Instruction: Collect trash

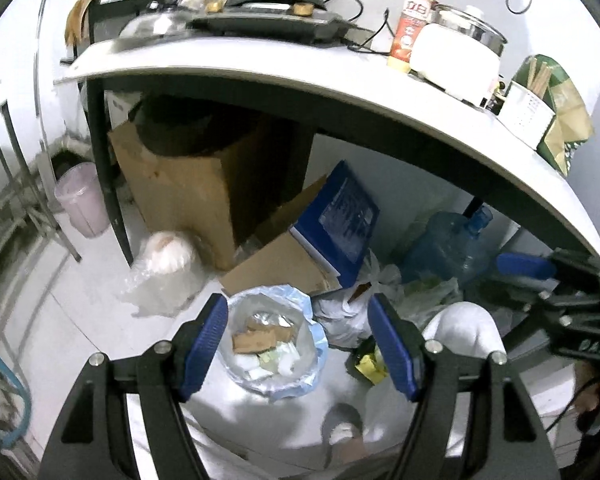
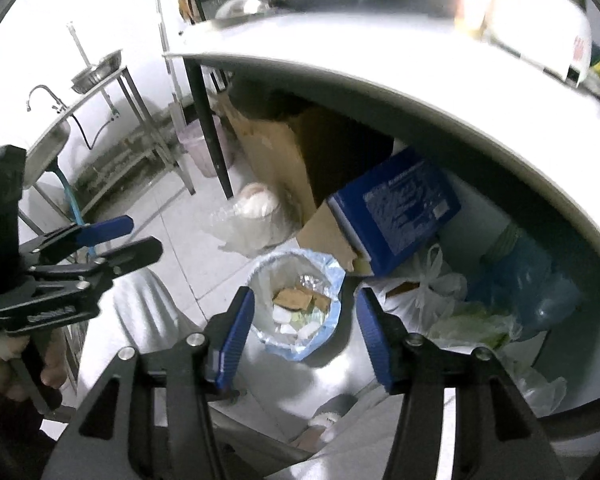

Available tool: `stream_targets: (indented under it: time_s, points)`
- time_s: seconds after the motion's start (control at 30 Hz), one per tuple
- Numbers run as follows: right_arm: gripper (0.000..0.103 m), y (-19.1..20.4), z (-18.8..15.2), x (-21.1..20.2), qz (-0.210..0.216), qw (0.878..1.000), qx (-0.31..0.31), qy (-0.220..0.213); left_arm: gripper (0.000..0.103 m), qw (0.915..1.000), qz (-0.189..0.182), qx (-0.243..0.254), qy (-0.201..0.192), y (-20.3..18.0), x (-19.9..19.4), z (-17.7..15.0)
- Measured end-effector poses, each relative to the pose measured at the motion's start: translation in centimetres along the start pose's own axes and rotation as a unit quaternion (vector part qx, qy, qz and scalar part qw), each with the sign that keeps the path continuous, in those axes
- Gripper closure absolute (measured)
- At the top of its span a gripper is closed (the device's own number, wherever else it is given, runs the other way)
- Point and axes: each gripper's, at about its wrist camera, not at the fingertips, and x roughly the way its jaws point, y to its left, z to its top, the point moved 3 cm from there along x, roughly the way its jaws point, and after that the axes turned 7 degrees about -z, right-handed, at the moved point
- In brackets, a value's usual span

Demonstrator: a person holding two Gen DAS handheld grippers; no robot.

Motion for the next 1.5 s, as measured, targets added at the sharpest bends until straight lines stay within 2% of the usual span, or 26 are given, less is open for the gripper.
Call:
stream_targets:
  time_s: [0.07,0.13,0.27,0.43,0.5,0.77,0.93,1.07,1.13,1.33,1.5]
  points:
    - [0.052,-0.1,0.4,-1.2,-0.002,1.000,-0.001,-0.011,0.030,0.9999,0.003,0.013,-0.011,-0.6,-0.9,0.6]
    - [0.052,-0.3,1.0,-2.7,-0.005,1.000,-0.003,-0.024,0.025,0.9992,0.000,0.027,-0.028,-1.3,-2.0,1.4]
    - [0.046,-0.7,2.0,-5.8,-0.010,0.998,-0.002,-0.054,0.019,0.9972,-0.005,0.047,-0.059,-2.5,-4.4,2.7]
    - [0.045,-1.1,3.1,-9.6,-0.011,0.996,0.000,-0.090,0.003,0.9927,-0.004,0.068,-0.099,-4.3,-7.4,4.1]
    - [0.045,-1.0,3.4,-11.1,-0.012,0.994,-0.001,-0.104,0.000,0.9913,-0.002,0.075,-0.109,-4.9,-8.3,4.6]
    - [0.038,-0.5,4.9,-16.5,-0.017,0.987,-0.006,-0.160,0.000,0.9844,0.009,0.091,-0.150,-6.0,-11.9,6.2]
    - [0.038,-0.3,5.7,-19.5,-0.021,0.982,-0.008,-0.189,0.000,0.9794,-0.004,0.109,-0.170,-6.9,-14.3,7.1]
    - [0.028,-0.2,6.2,-21.8,-0.023,0.977,-0.011,-0.211,0.000,0.9752,-0.010,0.117,-0.187,-7.7,-16.0,7.4]
    - [0.027,0.0,6.4,-22.8,-0.023,0.974,-0.013,-0.223,0.000,0.9731,-0.016,0.121,-0.195,-8.0,-16.9,7.7]
    - [0.027,0.4,7.4,-24.6,-0.030,0.969,-0.016,-0.246,0.000,0.9667,-0.031,0.111,-0.228,-8.1,-19.4,8.6]
    - [0.020,0.8,8.5,-25.2,-0.030,0.965,-0.014,-0.260,0.000,0.9655,-0.030,0.102,-0.238,-7.4,-19.7,9.3]
